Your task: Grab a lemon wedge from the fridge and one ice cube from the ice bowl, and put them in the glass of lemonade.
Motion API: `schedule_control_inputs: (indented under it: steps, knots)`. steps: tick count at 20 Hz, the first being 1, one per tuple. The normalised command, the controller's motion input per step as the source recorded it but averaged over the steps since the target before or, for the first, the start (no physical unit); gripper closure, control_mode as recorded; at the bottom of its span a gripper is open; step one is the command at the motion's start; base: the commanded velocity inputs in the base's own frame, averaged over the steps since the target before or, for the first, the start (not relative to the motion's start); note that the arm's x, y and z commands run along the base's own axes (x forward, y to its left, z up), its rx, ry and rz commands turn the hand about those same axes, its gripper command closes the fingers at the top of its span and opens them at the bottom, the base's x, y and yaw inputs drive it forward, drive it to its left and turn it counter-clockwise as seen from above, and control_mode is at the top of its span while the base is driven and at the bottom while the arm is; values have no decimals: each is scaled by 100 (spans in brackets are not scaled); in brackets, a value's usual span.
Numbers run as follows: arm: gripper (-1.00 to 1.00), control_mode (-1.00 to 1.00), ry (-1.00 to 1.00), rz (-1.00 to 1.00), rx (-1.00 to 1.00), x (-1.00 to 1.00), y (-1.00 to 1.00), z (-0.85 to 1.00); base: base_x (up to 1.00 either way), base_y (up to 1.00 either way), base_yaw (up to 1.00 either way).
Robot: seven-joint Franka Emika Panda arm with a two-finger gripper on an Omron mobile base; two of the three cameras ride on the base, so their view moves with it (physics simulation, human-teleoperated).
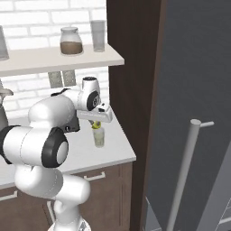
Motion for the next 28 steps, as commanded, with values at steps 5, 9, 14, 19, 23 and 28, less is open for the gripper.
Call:
schedule_control_inputs:
  steps: [5, 9, 14, 19, 23, 28]
  knots:
    - [100, -100, 0, 0, 0, 1, 0, -5, 0, 0, 0]
    - [100, -100, 0, 0, 0, 21, 0, -1, 0, 0, 0]
    - [100, -100, 0, 0, 0, 3, 0, -15, 0, 0, 0]
    - [100, -100, 0, 0, 0, 0, -1, -17, 0, 0, 0]
    - [100, -100, 0, 0, 0, 0, 0, 0, 0, 0, 0]
    - [-100, -100, 0, 0, 0, 0, 0, 0, 0, 0, 0]
